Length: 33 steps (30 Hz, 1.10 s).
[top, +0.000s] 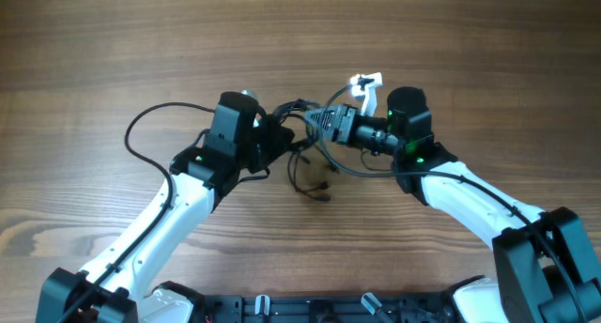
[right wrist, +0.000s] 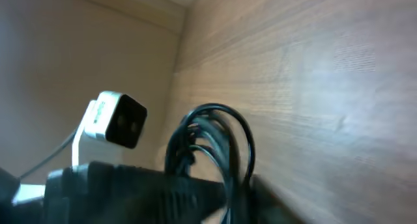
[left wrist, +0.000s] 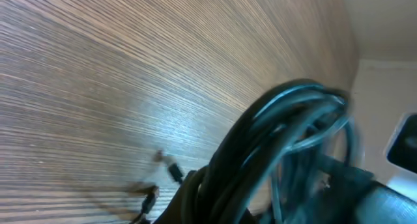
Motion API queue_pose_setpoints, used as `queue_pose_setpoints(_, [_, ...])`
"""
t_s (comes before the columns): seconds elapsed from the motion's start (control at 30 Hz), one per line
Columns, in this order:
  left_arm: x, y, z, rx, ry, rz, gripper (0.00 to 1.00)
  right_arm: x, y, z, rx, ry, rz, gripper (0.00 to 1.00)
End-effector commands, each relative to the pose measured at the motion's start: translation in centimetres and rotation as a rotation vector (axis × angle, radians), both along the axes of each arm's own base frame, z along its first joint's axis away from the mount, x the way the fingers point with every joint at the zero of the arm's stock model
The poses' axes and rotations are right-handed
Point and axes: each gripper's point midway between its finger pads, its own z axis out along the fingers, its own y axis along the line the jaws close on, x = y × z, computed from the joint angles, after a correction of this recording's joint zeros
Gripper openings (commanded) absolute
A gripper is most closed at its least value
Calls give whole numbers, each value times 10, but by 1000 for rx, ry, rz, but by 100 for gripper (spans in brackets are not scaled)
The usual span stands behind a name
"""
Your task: Untangle cables
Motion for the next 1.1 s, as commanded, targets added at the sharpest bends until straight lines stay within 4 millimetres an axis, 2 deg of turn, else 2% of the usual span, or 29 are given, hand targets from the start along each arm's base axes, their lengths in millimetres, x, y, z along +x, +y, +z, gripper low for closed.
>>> queue_pose_setpoints(0.0, [21,38,7,39,-50,91,4,-3,-18,7,-49,-228,152,100])
queue_pose_setpoints(0.1, [27,57,13,-6,-50,121,4,-17,-30,17,-7,-334,281,100])
queue_pose_setpoints(0.17, [30,65,15,-38,-42,131,4,-25,-29,15,-8,-362,334,100])
queue_pose_setpoints(0.23, [30,65,19,-73,-41,120,4,-32,-25,2,-48,-358,358,100])
queue_pose_setpoints(0.33, [31,61,28,-140,-54,83,4,-38,-20,-37,-230,-318,351,100])
queue_pose_setpoints(0.37, [30,61,29,-153,-51,79,4,-42,-18,-44,-265,-319,362,100])
queue_pose_setpoints(0.47, [28,59,33,-189,-46,55,4,-47,-5,-54,-348,-375,391,100])
queue_pose_setpoints(0.57, [25,55,35,-213,-40,31,4,-41,1,-66,-505,-468,372,97])
queue_pose_setpoints(0.6, [25,54,35,-217,-39,27,4,-40,3,-71,-562,-491,367,91])
queue_pose_setpoints(0.7, [24,53,36,-225,-36,23,4,-51,18,-72,-582,-529,407,73])
queue_pose_setpoints(0.77, [23,52,36,-229,-33,18,4,-45,17,-74,-632,-541,370,61])
queue_pose_setpoints(0.8, [23,52,36,-228,-30,18,4,-39,15,-73,-654,-552,345,52])
queue_pose_setpoints(0.83, [22,52,34,-227,-24,19,4,-35,15,-70,-654,-570,329,33])
queue_pose_setpoints(0.9, [21,52,34,-222,-25,15,4,-33,17,-66,-633,-559,305,9])
queue_pose_setpoints(0.93, [21,52,34,-221,-25,15,4,-33,18,-65,-619,-541,292,5])
queue_pose_setpoints(1.07, [24,58,30,-146,-73,-9,4,-47,29,-47,-472,-446,300,4])
